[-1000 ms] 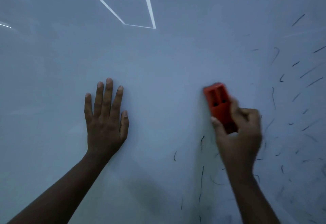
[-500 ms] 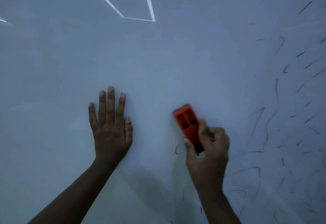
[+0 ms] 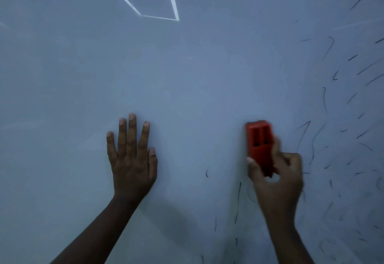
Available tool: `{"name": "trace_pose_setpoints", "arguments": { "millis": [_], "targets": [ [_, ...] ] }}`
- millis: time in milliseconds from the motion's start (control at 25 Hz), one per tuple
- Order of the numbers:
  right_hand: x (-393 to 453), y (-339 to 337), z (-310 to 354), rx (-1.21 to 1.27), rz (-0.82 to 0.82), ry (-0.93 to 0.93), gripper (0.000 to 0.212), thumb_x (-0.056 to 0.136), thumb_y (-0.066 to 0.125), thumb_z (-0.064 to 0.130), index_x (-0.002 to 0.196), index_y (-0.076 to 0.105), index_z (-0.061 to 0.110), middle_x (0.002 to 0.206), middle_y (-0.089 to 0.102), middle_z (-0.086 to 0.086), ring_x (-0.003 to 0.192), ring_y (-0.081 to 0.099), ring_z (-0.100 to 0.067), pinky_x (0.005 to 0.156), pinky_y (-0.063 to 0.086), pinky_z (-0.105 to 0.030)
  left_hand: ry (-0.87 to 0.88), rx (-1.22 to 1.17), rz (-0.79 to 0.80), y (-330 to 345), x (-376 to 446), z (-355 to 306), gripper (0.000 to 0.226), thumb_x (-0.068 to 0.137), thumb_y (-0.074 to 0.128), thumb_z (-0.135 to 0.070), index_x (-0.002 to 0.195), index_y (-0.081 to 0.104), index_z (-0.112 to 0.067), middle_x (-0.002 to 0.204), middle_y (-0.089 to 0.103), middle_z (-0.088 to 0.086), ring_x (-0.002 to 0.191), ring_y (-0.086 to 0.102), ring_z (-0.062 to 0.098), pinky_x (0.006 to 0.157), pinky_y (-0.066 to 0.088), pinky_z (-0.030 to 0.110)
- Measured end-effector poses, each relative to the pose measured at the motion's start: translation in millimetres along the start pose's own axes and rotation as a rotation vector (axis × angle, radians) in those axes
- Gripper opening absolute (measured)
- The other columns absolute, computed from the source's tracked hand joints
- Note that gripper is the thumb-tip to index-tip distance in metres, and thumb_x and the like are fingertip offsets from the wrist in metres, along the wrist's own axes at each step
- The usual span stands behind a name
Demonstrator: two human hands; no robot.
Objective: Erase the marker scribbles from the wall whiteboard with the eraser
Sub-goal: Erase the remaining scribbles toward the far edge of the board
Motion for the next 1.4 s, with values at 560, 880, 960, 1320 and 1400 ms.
{"name": "trace_pose_setpoints", "arguments": {
  "millis": [560,880,960,1320,1400],
  "targets": [
    [-117,57,31,0.023,0.205,-0.164,0.065,0.083,0.077,0.034,0.144,0.060,0.021,0.101,0.049,-0.001,0.089,0.050,-0.023,0.079,0.049,-0.035,0.002,0.000,0.018,2,-11,-2,0.064,0.110,0.038,-0.028,0.170,0.021,-0.013,0.178,0.010,0.015,0.165,0.013,0.037,0.132,0.010,0.060],
    [-99,37,11,-0.045,0.190,-0.167,0.065,0.083,0.082,0.034,0.144,0.060,0.029,0.103,0.051,0.002,0.090,0.054,-0.021,0.076,0.050,-0.032,0.027,-0.003,0.008,0,-13,-2,0.064,0.110,0.040,-0.029,0.170,0.021,-0.013,0.178,0.009,0.014,0.165,0.013,0.036,0.131,0.011,0.061],
    [-73,13,-26,0.010,0.054,0.067,0.076,0.080,0.087,0.028,0.148,0.056,0.022,0.102,0.049,0.001,0.088,0.058,-0.022,0.075,0.054,-0.028,0.033,0.005,0.006,0,-14,-2,0.064,0.110,0.041,-0.028,0.170,0.022,-0.013,0.178,0.008,0.013,0.165,0.012,0.036,0.131,0.011,0.061],
    [-86,-4,-83,0.267,-0.092,0.483,0.056,0.084,0.081,0.038,0.135,0.065,0.023,0.107,0.057,-0.005,0.096,0.067,-0.030,0.077,0.053,-0.012,-0.011,0.008,0.016,1,-22,-4,0.064,0.110,0.041,-0.028,0.170,0.022,-0.013,0.178,0.007,0.013,0.166,0.008,0.033,0.132,0.008,0.059],
    [-112,22,-46,0.168,0.064,0.296,0.050,0.080,0.081,0.043,0.124,0.070,0.022,0.100,0.050,0.000,0.091,0.061,-0.028,0.076,0.051,-0.020,-0.017,0.010,0.013,3,-25,-4,0.064,0.110,0.041,-0.028,0.170,0.022,-0.013,0.178,0.007,0.011,0.166,0.008,0.033,0.132,0.006,0.058]
  ]
}}
Point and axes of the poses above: each hand's wrist, its own x-axis towards the middle knuckle, its own y-axis out of the palm, z = x × y, the point moved 7 cm from there along x, towards the middle knuckle
